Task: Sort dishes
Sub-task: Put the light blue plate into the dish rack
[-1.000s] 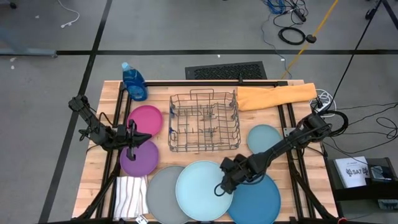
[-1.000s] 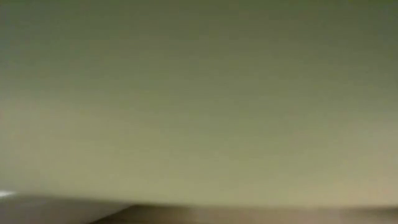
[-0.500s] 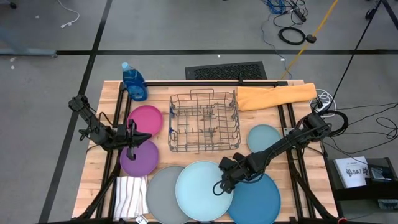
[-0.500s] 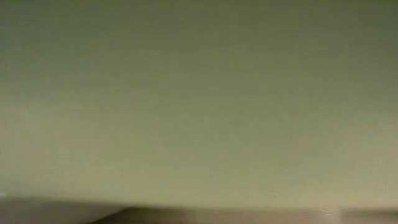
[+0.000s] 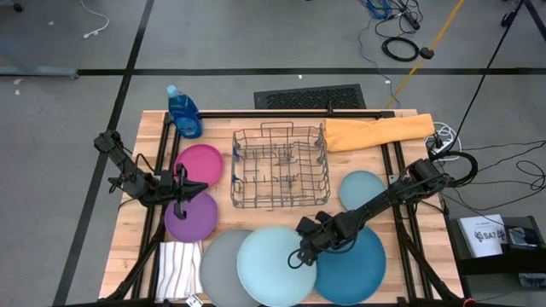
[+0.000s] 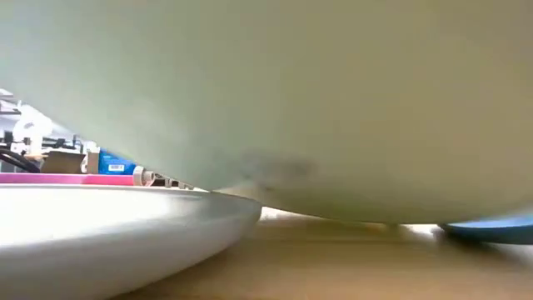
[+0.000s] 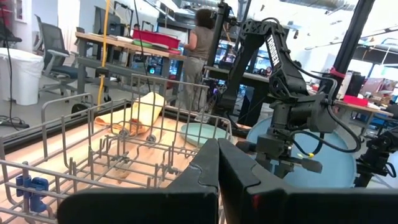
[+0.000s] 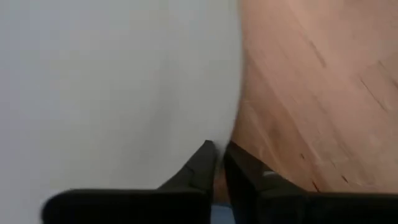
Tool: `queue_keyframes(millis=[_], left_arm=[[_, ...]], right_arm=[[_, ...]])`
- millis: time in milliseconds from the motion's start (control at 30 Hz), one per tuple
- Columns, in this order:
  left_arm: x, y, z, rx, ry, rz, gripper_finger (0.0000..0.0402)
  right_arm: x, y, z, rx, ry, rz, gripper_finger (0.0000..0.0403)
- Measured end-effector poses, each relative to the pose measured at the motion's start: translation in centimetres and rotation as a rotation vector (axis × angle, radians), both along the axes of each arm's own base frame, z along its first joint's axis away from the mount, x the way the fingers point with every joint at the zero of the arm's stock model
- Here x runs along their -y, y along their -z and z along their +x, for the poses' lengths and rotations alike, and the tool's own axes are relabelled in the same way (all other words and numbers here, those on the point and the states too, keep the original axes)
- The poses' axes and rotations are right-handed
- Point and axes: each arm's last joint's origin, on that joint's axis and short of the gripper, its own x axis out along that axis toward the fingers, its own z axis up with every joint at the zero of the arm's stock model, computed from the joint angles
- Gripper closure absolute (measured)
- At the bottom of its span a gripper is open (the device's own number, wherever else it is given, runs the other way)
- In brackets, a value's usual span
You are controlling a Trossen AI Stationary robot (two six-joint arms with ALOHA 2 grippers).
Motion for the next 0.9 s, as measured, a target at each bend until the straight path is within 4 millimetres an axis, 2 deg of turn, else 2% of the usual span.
queue_keyframes(millis=[667, 900], left_arm=[[0.0, 0.0, 0.0, -0.005, -0.012, 0.001, 0.0401], [0.0, 0.1, 0.0, -0.007, -0.012, 0.003, 0.0401]], right_arm=[[0.1, -0.3, 0.0, 0.038, -0.032, -0.080, 0.0403], [-0.4, -1.1, 0.5, 0.090, -0.062, -0.145, 0.0403]])
